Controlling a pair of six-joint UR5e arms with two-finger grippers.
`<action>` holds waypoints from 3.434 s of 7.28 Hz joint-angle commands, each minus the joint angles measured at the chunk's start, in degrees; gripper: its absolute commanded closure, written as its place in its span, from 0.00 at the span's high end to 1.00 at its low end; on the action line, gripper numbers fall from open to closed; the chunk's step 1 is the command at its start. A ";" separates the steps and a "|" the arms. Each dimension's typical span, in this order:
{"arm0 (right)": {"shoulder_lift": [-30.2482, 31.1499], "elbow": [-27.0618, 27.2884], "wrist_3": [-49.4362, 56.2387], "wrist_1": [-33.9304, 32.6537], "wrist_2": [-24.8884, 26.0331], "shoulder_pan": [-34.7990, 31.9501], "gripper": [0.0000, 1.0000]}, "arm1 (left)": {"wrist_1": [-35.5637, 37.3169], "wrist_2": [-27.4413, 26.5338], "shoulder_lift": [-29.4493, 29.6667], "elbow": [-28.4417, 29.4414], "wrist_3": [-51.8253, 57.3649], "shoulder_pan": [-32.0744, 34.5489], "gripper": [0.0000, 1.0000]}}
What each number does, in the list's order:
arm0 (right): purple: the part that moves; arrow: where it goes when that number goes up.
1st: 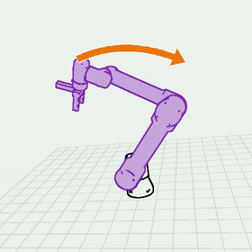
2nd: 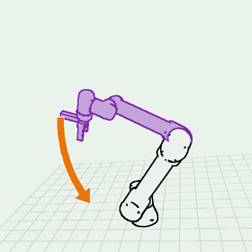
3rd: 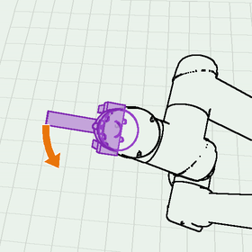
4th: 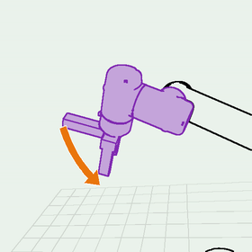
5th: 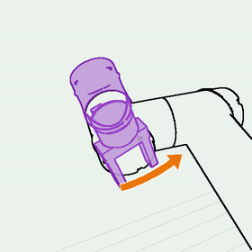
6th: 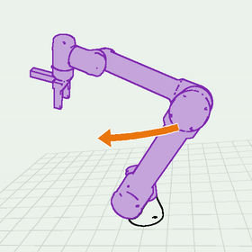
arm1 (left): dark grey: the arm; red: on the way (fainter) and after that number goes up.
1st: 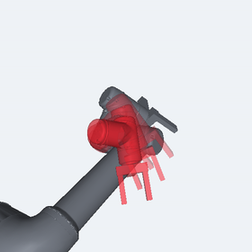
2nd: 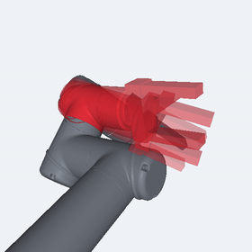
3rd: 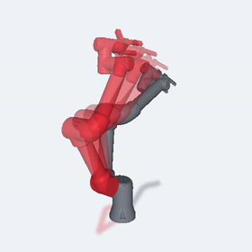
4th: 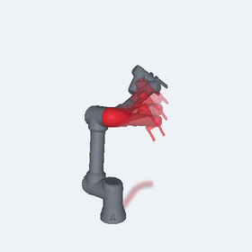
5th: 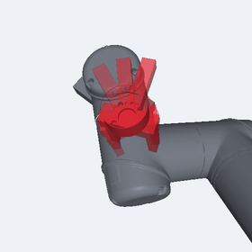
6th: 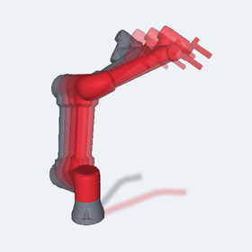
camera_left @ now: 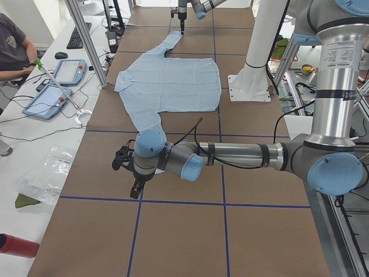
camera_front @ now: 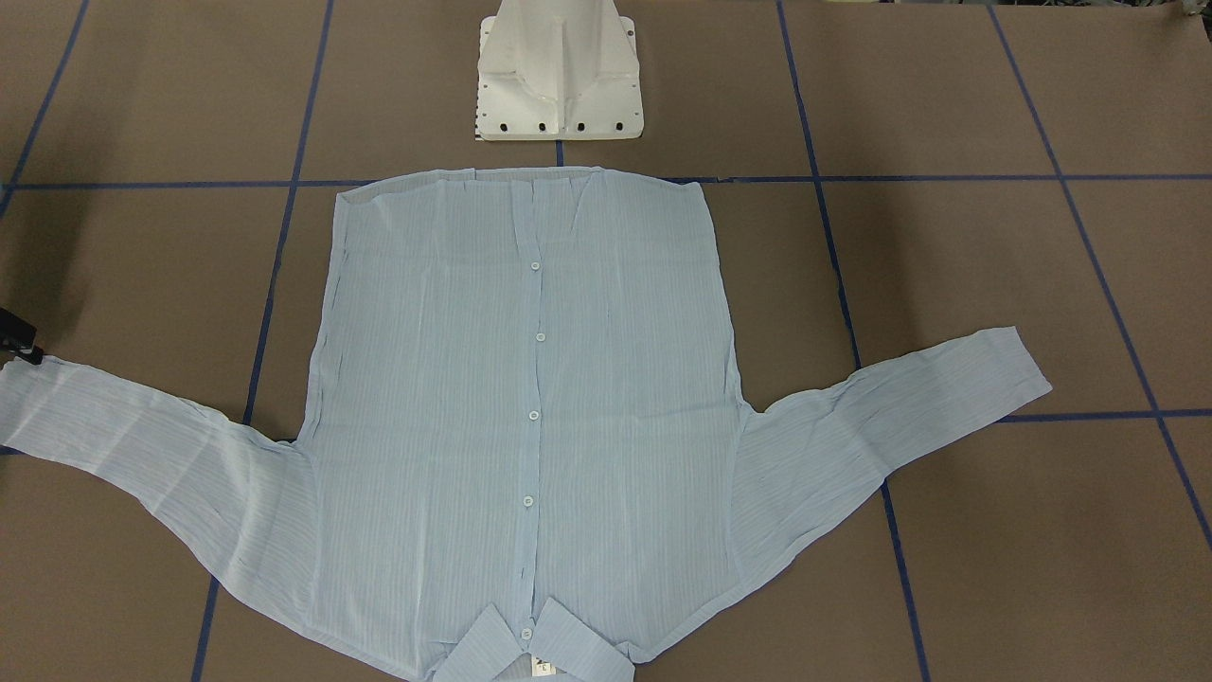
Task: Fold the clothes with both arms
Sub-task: 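Lower the right gripper onto the sleeve cuff nearest it and grasp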
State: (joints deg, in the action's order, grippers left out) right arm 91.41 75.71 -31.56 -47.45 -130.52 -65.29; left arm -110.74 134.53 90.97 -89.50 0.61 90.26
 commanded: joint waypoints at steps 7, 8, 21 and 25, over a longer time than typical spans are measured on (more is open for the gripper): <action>0.17 3.40 0.09 -1.16 -2.72 -0.11 0.74 | 0.00 0.03 0.00 -0.32 0.00 0.00 1.00; 0.43 3.22 0.09 -1.16 -2.37 -0.19 0.74 | 0.00 0.03 0.00 -0.32 0.00 0.00 1.00; 0.34 4.17 0.09 -1.51 -1.22 -2.29 0.00 | 0.00 3.37 -0.09 -0.32 0.00 0.09 1.00; -0.97 18.30 -3.60 -3.08 -6.57 -4.32 0.00 | 0.09 3.90 -0.09 -0.24 -0.09 0.18 1.00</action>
State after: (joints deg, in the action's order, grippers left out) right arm 91.30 89.10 -33.92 -49.41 -134.96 -69.50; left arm -110.68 138.37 90.88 -89.84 0.56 90.43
